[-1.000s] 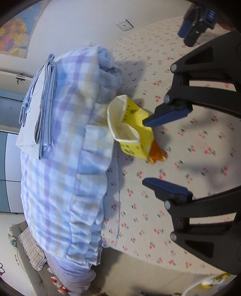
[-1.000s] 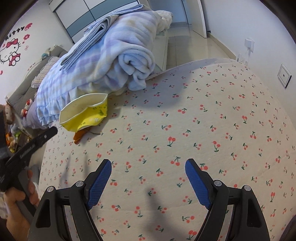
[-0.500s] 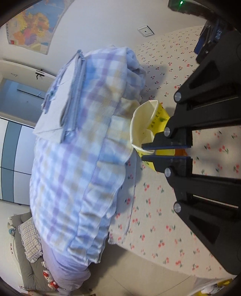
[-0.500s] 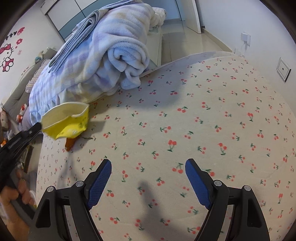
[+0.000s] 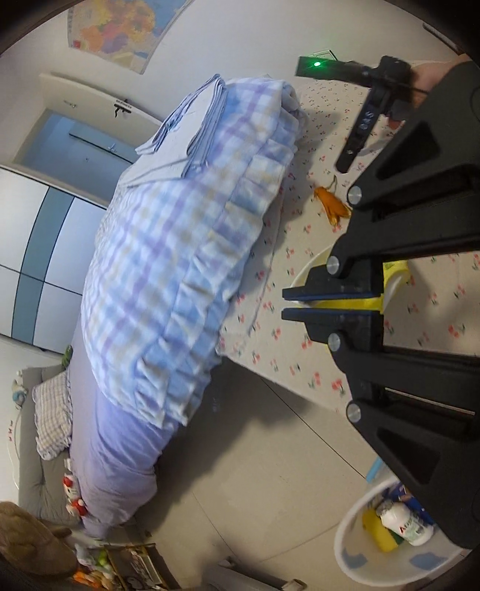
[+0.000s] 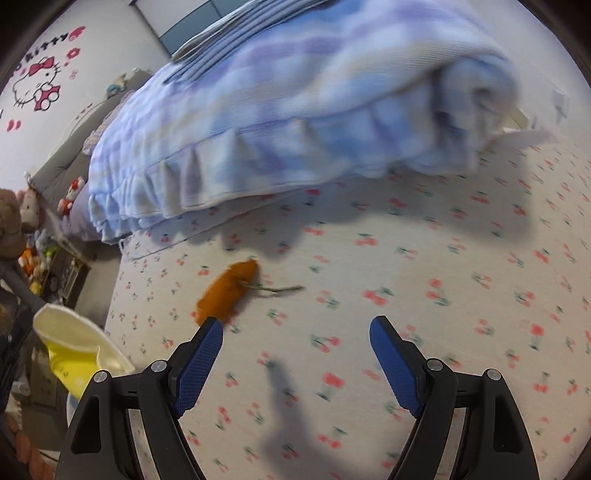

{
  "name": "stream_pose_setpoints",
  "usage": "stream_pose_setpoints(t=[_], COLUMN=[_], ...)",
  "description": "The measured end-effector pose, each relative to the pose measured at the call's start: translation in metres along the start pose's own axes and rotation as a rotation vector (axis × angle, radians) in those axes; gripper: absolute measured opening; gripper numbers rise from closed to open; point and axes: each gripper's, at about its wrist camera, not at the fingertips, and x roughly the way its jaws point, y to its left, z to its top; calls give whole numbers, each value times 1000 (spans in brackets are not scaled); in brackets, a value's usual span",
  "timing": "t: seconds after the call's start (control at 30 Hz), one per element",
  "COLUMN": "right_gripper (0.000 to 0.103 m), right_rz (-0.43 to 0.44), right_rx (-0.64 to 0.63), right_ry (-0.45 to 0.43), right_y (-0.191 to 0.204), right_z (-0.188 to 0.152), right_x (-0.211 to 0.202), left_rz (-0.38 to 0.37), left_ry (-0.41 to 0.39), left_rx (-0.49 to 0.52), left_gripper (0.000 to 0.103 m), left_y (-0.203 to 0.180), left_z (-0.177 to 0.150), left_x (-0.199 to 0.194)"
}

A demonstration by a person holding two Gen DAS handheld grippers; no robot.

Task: Collect trash
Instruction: 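Grasp the yellow paper cup with the left tool while the right tool grasps the orange peel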

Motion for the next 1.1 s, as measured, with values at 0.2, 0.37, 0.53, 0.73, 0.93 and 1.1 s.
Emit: stream_pose_setpoints(t=[0.2,0.37,0.53,0.73,0.93,1.1], right_gripper=[80,54,22,18,18,18], right_rz=[27,-85,-89,-80,-61,-47], right_rx=[33,-46,-81,-84,-116,-160], right_ry=[-1,-29,1,38,40,42], right_y=[30,53,64,65,69,80], right_z=[9,5,-7,-29,-51,-73], right_x=[34,44,40,13,-29,-64], left_rz=[24,28,37,42,47,48], left_ry=[22,31,40,43,22,5], left_rx=[-7,-10,-4,4,-10,-52], left_gripper=[4,4,4,4,4,4], left_y=[28,42,48,52,63,81], left_z=[-7,-9,-13,-19,-28,-35], left_x=[-11,-21,-33,-61,-100,-130])
